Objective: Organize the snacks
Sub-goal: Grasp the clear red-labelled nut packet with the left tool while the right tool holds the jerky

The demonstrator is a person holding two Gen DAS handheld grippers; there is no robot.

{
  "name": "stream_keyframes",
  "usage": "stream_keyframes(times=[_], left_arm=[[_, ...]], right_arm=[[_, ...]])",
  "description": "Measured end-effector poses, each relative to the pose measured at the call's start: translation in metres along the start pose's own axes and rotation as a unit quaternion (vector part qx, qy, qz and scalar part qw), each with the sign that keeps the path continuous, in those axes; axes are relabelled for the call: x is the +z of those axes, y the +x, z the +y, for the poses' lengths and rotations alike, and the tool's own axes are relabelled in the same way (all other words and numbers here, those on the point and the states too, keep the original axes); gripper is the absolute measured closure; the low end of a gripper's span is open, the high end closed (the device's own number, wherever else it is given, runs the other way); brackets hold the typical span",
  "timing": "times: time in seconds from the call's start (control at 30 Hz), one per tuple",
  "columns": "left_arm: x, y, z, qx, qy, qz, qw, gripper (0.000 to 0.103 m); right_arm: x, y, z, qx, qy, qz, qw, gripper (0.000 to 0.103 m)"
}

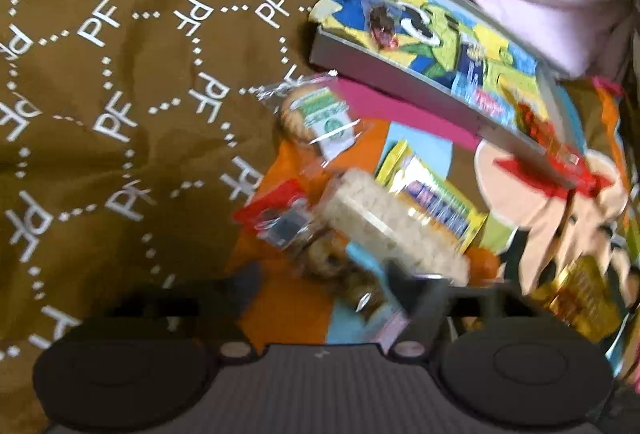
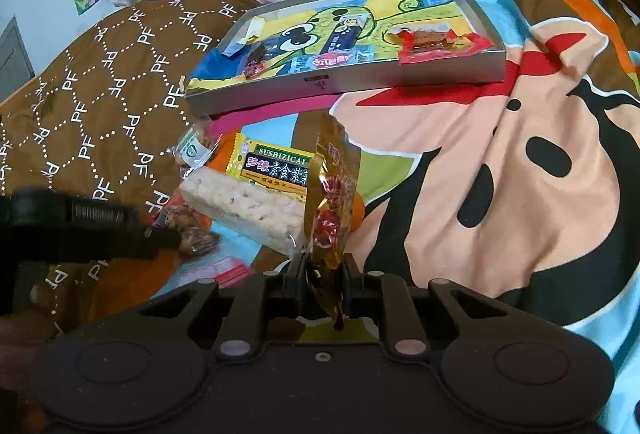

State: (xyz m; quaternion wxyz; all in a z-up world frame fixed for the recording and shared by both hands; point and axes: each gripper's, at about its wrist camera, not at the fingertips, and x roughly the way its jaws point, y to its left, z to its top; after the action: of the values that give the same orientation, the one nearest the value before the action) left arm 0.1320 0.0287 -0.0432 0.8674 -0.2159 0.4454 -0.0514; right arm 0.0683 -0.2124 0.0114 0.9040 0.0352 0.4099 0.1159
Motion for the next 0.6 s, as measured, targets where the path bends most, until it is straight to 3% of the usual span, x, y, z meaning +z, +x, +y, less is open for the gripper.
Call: stream_keyframes(times=[0.17, 0.37, 0.5, 0.6], left_arm=[[0.008, 0.016, -0.008, 0.002, -0.016, 0.010, 0.9998, 0.014], [0.000, 0.027, -0.017, 0.022, 0.002, 0.003, 0.9997, 0.015], [-0.009, 0.027, -0.019, 0.046, 0.034, -0.002, 0.9984, 0.033], [-0.014, 0.024, -0.018, 0.046, 0.043, -0.008, 0.9980, 0.033]], right_arm=[[0.000, 0.003, -0.001, 0.000, 0.000, -0.001, 1.000, 0.084], [0.002, 0.002, -0.001, 0.002, -0.001, -0.009, 1.000, 0.084], [0.002, 0.003, 0.000, 0.005, 0.000, -0.008, 1.000, 0.084], [0.002, 0.003, 0.000, 0.006, -0.001, -0.008, 1.000, 0.084]])
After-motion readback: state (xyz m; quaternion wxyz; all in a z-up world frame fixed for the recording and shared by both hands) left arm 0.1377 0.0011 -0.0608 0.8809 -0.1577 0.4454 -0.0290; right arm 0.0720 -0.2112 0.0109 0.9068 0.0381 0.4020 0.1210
